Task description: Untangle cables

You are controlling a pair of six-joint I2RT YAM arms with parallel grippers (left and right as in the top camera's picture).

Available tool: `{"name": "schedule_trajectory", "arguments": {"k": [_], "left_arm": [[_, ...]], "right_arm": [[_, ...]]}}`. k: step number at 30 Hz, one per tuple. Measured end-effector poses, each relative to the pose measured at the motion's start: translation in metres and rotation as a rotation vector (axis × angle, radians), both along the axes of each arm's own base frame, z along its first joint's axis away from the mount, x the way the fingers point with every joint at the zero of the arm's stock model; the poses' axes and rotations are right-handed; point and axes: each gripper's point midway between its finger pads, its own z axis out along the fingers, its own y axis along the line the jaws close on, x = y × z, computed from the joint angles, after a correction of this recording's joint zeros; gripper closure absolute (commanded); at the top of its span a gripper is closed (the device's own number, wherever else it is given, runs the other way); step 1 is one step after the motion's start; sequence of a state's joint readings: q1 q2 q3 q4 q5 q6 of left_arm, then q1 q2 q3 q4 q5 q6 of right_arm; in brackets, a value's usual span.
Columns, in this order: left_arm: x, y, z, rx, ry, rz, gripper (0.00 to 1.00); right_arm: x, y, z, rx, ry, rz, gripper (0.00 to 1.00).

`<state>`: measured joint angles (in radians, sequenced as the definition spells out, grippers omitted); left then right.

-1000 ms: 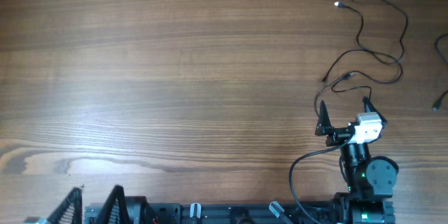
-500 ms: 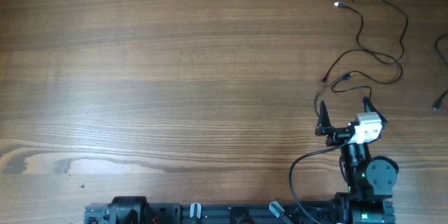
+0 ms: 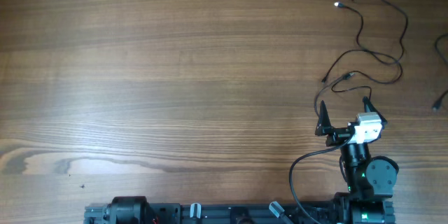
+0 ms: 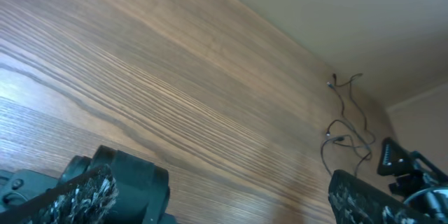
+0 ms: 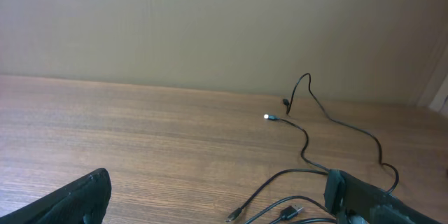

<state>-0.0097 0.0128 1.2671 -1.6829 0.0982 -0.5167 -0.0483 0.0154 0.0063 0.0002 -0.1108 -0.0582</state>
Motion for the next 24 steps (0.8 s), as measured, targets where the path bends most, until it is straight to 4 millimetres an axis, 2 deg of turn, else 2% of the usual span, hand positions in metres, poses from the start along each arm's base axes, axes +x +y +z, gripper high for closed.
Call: {"name": "schedule_trajectory", "arguments": {"k": [4, 8, 9, 12, 15, 19, 20, 24], "left_arm": [[0.001, 0.0, 0.002, -0.02, -0.006, 0.007, 0.0], [0.017, 0.009, 0.037, -0.011, -0.162, 0.06, 0.0], [0.023, 0.015, 0.051, -0.005, -0.221, 0.092, 0.0], [0.042, 0.027, 0.076, 0.0, -0.331, 0.163, 0.0], [0.064, 0.032, 0.088, -0.002, -0.401, 0.196, 0.0], [0.104, 0.035, 0.077, 0.001, -0.41, 0.217, 0.0], [0.12, 0.036, 0.067, 0.003, -0.401, 0.222, 0.0], [0.159, 0.036, 0.035, 0.006, -0.375, 0.222, 0.0]], "right_arm": [[0.0, 0.0, 0.0, 0.0, 0.0, 0.0, 0.0], [0.0, 0.0, 0.0, 0.0, 0.0, 0.0, 0.0], [0.0, 0.0, 0.0, 0.0, 0.0, 0.0, 0.0], [0.0, 0.0, 0.0, 0.0, 0.0, 0.0, 0.0], [0.0, 0.0, 0.0, 0.0, 0.0, 0.0, 0.0], [0.0, 0.0, 0.0, 0.0, 0.0, 0.0, 0.0], [0.0, 0.0, 0.0, 0.0, 0.0, 0.0, 0.0], [0.0, 0.0, 0.0, 0.0, 0.0, 0.0, 0.0]]}}
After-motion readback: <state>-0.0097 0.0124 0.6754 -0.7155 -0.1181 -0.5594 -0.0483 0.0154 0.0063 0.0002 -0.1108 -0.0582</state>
